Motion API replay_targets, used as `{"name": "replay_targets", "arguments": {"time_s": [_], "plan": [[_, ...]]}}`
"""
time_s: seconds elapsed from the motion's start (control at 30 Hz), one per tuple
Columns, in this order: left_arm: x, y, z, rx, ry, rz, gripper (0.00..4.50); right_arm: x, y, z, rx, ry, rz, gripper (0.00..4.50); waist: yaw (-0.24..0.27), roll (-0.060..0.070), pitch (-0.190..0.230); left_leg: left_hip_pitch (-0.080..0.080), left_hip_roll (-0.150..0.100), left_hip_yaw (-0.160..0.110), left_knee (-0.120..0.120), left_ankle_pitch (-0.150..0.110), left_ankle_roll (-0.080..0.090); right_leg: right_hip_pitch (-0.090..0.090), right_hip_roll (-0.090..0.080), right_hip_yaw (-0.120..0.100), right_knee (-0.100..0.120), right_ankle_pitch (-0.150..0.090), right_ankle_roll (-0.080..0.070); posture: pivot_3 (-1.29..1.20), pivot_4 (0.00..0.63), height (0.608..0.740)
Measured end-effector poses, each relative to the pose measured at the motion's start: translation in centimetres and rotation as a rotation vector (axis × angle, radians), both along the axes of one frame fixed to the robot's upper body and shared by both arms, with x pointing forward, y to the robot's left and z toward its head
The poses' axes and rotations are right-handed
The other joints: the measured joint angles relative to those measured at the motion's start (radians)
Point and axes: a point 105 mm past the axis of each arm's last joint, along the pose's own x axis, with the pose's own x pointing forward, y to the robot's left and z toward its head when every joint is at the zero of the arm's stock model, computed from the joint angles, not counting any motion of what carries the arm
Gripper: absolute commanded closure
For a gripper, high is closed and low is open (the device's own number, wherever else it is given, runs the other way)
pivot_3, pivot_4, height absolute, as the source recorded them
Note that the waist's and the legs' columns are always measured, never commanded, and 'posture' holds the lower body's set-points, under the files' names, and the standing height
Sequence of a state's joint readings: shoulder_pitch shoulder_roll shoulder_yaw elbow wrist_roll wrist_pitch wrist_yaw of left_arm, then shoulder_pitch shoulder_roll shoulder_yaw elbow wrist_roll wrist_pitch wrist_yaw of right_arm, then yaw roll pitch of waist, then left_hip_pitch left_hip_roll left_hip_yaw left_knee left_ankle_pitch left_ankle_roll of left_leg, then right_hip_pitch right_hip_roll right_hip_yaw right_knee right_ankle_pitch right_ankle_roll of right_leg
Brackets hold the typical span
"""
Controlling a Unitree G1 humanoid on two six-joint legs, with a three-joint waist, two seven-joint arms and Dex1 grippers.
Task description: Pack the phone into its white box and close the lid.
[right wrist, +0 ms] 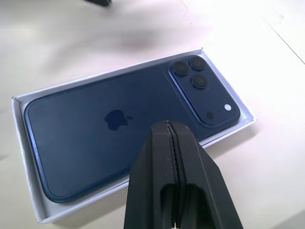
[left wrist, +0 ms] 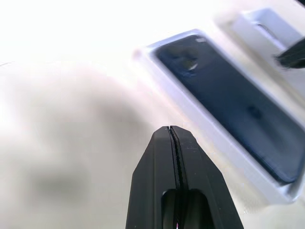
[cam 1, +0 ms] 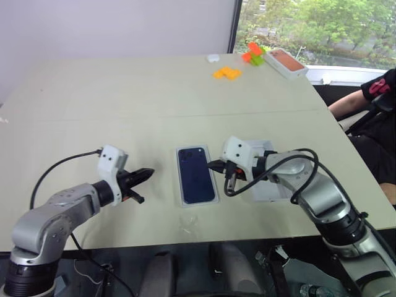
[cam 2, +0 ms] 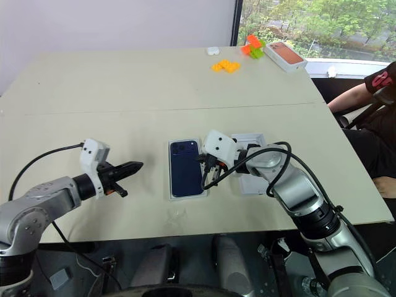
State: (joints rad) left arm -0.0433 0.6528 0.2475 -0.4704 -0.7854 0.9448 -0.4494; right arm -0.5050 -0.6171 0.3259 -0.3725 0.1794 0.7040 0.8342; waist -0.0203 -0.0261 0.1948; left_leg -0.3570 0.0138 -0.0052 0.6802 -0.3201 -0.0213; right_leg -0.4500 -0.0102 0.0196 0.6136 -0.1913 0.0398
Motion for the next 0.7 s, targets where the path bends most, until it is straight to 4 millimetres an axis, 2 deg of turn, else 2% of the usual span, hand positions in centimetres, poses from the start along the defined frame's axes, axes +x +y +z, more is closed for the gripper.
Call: {"name": "replay_targets", "arguments": {"time_s": [0.17, 0.3, 0.43, 0.53, 0.67, 0.7], "plan": [[0.0, 1.5, -0.6, 0.030, 0.007, 0.056, 4.46, 0.3, -0.4, 0.1, 0.004, -0.009, -0.011, 4.50, 0.001, 0.000, 0.000, 0.000, 0.000, 0.000, 0.000, 0.000, 0.000, 0.000, 0.000, 0.000, 0.000, 0.000, 0.000, 0.00, 0.150, 0.740], [0.0, 1.6, -0.7, 0.029, 0.000, 0.061, 4.46, 0.6, -0.8, 0.0, -0.010, -0.011, -0.023, 4.50, 0.001, 0.000, 0.000, 0.000, 0.000, 0.000, 0.000, 0.000, 0.000, 0.000, -0.001, 0.000, -0.001, 0.000, 0.000, 0.00, 0.150, 0.740], [-0.2, 1.2, -1.3, 0.023, 0.007, 0.061, 4.46, 1.1, -2.2, 0.4, -0.028, -0.024, -0.060, 4.50, 0.001, 0.000, 0.000, 0.000, 0.000, 0.000, 0.000, 0.000, 0.000, 0.000, -0.001, 0.000, 0.000, 0.000, 0.000, 0.00, 0.150, 0.740], [-0.3, 0.9, -1.4, 0.027, 0.001, 0.052, 4.50, 1.1, -3.5, 0.8, -0.013, -0.004, -0.098, 3.64, 0.003, 0.000, 0.000, 0.000, 0.000, 0.000, 0.000, 0.000, 0.000, 0.000, 0.000, 0.000, 0.000, 0.000, 0.000, 0.00, 0.150, 0.740], [-0.4, 0.2, -1.8, 0.041, 0.002, 0.031, 4.50, 0.2, -4.4, 1.2, -0.008, 0.029, -0.118, 1.67, 0.003, 0.000, 0.000, 0.000, 0.000, 0.000, 0.000, 0.000, 0.000, 0.000, 0.000, 0.000, 0.000, 0.000, 0.000, 0.00, 0.150, 0.740], [-0.3, 0.1, -1.8, 0.039, -0.002, 0.030, 4.50, 0.0, -4.5, 1.3, -0.004, 0.031, -0.127, 1.67, 0.002, 0.000, 0.000, 0.000, 0.000, 0.000, 0.000, 0.000, 0.000, 0.000, 0.000, 0.000, 0.000, 0.000, 0.000, 0.00, 0.150, 0.740]]}}
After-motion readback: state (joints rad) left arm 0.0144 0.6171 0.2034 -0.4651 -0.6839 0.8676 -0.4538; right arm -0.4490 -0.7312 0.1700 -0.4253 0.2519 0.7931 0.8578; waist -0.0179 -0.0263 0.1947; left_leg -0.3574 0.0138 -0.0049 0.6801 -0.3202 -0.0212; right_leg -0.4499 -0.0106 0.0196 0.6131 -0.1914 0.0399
